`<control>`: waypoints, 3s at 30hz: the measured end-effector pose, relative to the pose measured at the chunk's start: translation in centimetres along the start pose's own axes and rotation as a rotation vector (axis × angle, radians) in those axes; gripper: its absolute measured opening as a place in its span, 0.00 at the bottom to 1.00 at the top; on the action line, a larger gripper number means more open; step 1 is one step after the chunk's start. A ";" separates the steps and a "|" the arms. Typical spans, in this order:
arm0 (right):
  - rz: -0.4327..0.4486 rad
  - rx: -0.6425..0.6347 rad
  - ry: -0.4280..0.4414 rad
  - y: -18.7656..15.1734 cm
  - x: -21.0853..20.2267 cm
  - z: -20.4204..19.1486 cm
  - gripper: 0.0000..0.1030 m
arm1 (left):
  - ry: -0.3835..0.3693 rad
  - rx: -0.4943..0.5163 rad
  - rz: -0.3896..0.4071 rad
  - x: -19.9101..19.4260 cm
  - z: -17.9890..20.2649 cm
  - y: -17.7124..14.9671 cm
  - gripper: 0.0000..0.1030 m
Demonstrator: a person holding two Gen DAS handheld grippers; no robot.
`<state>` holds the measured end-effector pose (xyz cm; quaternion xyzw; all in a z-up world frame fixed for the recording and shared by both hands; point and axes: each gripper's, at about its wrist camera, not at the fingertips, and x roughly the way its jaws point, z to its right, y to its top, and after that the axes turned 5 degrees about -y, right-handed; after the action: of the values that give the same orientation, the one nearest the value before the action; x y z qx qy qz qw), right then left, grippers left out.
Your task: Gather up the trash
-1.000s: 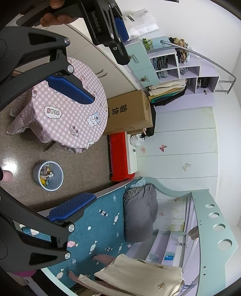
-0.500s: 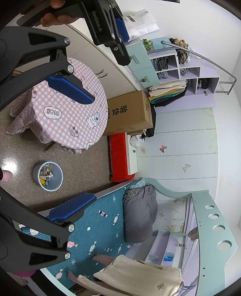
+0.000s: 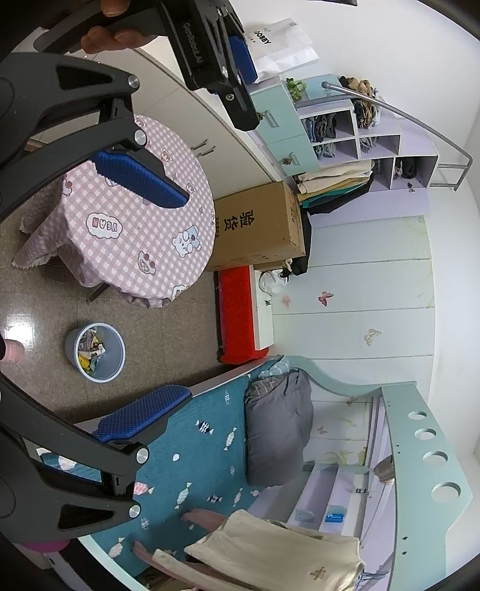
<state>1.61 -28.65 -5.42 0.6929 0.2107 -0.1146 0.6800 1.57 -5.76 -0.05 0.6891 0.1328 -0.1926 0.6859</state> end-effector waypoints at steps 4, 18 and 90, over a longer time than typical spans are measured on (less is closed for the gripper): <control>0.001 -0.001 -0.005 -0.1 0.2 -0.2 0.92 | -0.002 -0.001 0.003 0.1 -0.2 -0.1 0.90; -0.004 0.006 -0.014 -0.3 0.3 -0.4 0.92 | -0.015 0.002 -0.011 0.7 0.1 -0.7 0.90; -0.040 -0.010 -0.029 0.4 2.3 -1.3 0.92 | -0.056 0.001 -0.048 3.3 -1.5 -1.1 0.90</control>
<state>3.67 -27.04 -6.01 0.6833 0.2154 -0.1370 0.6841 4.17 -4.50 -2.59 0.6803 0.1299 -0.2284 0.6842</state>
